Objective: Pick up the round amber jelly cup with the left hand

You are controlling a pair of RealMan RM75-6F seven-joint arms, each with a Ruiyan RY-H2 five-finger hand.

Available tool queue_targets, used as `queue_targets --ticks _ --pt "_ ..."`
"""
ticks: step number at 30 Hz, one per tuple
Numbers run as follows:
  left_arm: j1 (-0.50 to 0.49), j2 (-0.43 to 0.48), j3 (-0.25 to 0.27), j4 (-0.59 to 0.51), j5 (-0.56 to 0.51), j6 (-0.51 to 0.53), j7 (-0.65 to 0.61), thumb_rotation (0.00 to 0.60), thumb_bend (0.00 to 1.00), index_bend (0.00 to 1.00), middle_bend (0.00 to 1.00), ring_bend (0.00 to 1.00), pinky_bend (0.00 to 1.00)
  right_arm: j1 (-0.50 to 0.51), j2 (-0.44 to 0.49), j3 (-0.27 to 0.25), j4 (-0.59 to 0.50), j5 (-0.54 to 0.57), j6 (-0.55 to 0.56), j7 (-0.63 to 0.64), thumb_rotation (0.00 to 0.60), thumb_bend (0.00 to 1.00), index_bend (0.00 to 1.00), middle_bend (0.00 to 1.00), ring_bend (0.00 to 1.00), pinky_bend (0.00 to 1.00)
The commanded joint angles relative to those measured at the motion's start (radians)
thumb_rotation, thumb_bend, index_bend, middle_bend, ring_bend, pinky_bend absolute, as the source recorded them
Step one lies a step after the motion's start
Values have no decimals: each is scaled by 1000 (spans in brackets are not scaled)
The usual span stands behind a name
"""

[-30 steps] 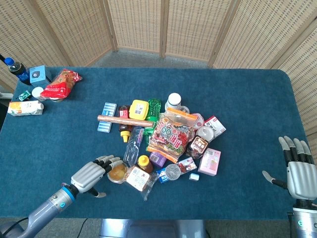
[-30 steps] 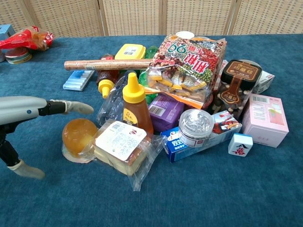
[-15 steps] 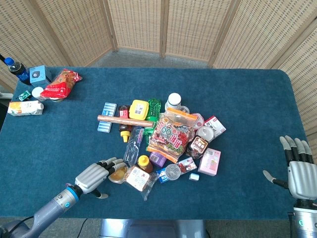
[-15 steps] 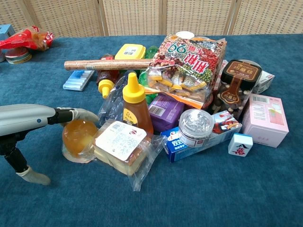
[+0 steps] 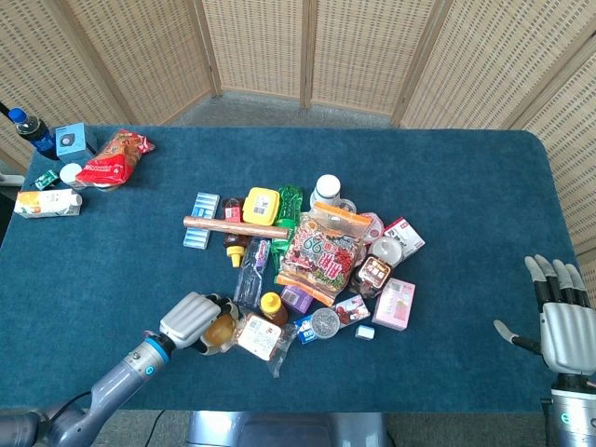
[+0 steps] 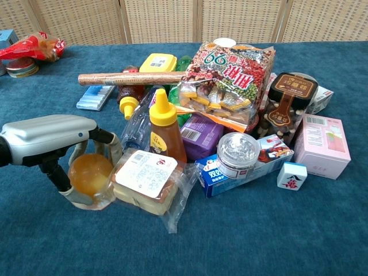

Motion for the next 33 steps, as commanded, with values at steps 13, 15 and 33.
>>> queue_targets --ticks 13,15,33 --pt "10 66 -17 -82 -7 84 39 600 75 693 770 708 770 -1 3 0 -6 -1 2 0 508 0 0 0 0 0" --pt "13 104 -27 -122 -3 104 31 600 75 693 770 709 769 0 2 0 -5 -1 0 0 510 0 0 0 0 0" --pt "13 268 -112 -264 -14 189 -18 600 74 700 785 722 771 -1 -4 -3 -5 -3 3 -16 508 0 0 0 0 0"
